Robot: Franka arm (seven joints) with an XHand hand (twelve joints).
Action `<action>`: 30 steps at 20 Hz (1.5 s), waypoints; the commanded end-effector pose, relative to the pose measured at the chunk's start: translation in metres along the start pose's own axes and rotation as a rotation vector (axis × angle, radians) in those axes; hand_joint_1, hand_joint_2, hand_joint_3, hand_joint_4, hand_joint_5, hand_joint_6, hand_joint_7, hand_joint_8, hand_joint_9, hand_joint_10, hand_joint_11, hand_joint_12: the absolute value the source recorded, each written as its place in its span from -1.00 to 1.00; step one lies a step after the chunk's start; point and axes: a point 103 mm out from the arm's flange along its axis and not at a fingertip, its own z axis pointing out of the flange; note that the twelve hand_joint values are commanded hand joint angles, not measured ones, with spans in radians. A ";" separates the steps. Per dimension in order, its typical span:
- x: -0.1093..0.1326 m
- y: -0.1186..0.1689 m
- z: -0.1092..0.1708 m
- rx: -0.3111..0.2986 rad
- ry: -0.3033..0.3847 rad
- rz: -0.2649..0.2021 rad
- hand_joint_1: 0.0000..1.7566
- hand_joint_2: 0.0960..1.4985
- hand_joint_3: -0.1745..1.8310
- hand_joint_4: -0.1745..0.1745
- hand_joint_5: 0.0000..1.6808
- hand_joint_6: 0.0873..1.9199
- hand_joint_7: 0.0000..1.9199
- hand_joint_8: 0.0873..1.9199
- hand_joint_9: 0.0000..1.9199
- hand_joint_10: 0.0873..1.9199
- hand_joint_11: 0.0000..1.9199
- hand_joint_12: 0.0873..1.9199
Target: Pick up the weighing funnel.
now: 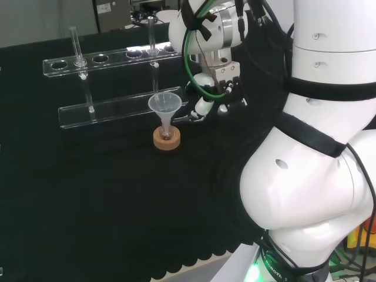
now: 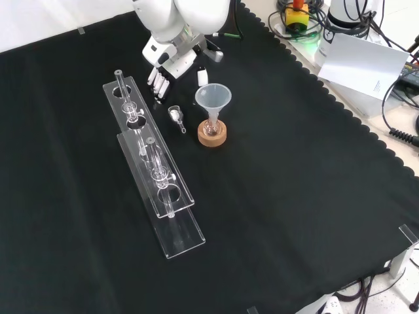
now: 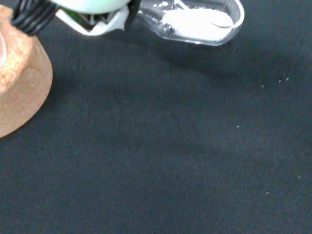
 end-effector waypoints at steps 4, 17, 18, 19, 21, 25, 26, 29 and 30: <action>-0.001 0.003 0.009 -0.004 0.037 0.003 0.00 -0.28 -0.14 -0.35 -0.35 -0.98 -0.50 -0.33 -0.34 -0.46 -0.57 0.32; -0.005 0.013 0.026 0.010 0.066 0.004 0.00 -0.28 -0.14 -0.38 -0.36 -0.97 -0.53 -0.32 -0.33 -0.46 -0.56 0.32; -0.006 0.014 0.028 0.011 0.065 0.007 0.00 -0.28 -0.14 -0.38 -0.36 -0.97 -0.52 -0.32 -0.32 -0.46 -0.56 0.32; -0.007 0.014 0.029 0.008 0.063 0.008 0.00 -0.28 -0.14 -0.38 -0.36 -0.97 -0.52 -0.32 -0.32 -0.46 -0.56 0.32; -0.008 0.015 0.031 0.005 0.064 0.010 0.01 -0.28 -0.14 -0.38 -0.36 -0.97 -0.51 -0.31 -0.31 -0.45 -0.56 0.32; -0.008 0.016 0.032 -0.009 0.063 0.012 0.03 -0.28 -0.14 -0.38 -0.35 -0.96 -0.50 -0.31 -0.30 -0.45 -0.55 0.31; -0.008 0.016 0.032 -0.011 0.063 0.010 0.03 -0.28 -0.14 -0.38 -0.35 -0.96 -0.50 -0.31 -0.30 -0.45 -0.55 0.31; -0.007 0.018 0.033 -0.017 0.057 0.006 0.04 -0.29 -0.14 -0.37 -0.35 -0.95 -0.49 -0.31 -0.29 -0.45 -0.54 0.31; -0.007 0.018 0.033 -0.018 0.056 0.004 0.04 -0.29 -0.14 -0.37 -0.34 -0.95 -0.49 -0.31 -0.29 -0.45 -0.54 0.31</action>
